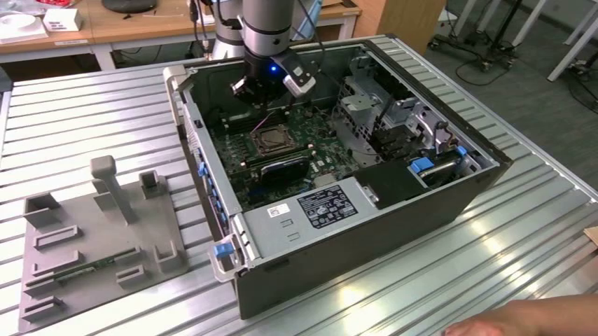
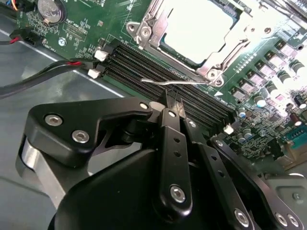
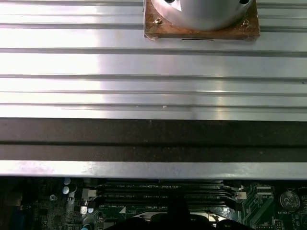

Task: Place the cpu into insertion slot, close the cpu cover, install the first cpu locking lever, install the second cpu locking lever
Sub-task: 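Install the first cpu locking lever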

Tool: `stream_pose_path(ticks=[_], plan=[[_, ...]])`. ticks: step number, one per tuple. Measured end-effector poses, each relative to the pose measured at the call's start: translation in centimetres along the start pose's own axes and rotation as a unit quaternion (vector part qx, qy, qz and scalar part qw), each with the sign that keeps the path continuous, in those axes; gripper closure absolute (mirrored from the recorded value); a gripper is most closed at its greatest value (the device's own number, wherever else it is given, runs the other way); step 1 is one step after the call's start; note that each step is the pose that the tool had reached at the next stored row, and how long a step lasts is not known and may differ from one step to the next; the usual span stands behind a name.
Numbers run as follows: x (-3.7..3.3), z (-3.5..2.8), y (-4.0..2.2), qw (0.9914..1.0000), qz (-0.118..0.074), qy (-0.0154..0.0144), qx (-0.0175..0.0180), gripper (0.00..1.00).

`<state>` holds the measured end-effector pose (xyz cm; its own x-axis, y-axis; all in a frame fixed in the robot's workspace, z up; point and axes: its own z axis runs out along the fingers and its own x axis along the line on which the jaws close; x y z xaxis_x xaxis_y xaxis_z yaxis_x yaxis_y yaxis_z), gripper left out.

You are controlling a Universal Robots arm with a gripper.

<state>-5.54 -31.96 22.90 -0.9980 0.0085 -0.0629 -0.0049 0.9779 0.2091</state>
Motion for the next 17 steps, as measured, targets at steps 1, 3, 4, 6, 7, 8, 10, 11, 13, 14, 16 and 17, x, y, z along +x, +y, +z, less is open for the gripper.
stream_pose_path(ticks=[1,3,4,6,7,8,10,11,13,14,16,17], plan=[[0.0,0.0,0.0,1.0,0.001,-0.0001,-0.0004,0.9],[0.0,0.01,0.0,0.99997,0.007,-0.0016,0.0,0.9],[0.0,0.01,0.0,0.99988,0.015,-0.0033,0.0005,0.9],[0.0,0.02,0.0,0.99944,0.033,-0.007,0.0017,0.9],[0.0,0.02,0.0,0.99923,0.038,-0.0082,0.0021,0.9],[0.0,0.02,-0.01,0.9992,0.039,-0.0083,0.0021,0.9],[0.0,0.02,0.0,0.9992,0.039,-0.0084,0.0022,0.9],[0.0,0.02,0.0,0.9992,0.039,-0.0084,0.0021,0.9],[0.0,0.02,0.0,0.99919,0.039,-0.0084,0.0021,0.9],[0.0,0.02,0.0,0.99919,0.039,-0.0084,0.0022,0.9],[0.0,0.02,0.0,0.99919,0.039,-0.0084,0.0021,0.9],[0.0,0.02,0.0,0.99919,0.039,-0.0084,0.0022,0.9]])
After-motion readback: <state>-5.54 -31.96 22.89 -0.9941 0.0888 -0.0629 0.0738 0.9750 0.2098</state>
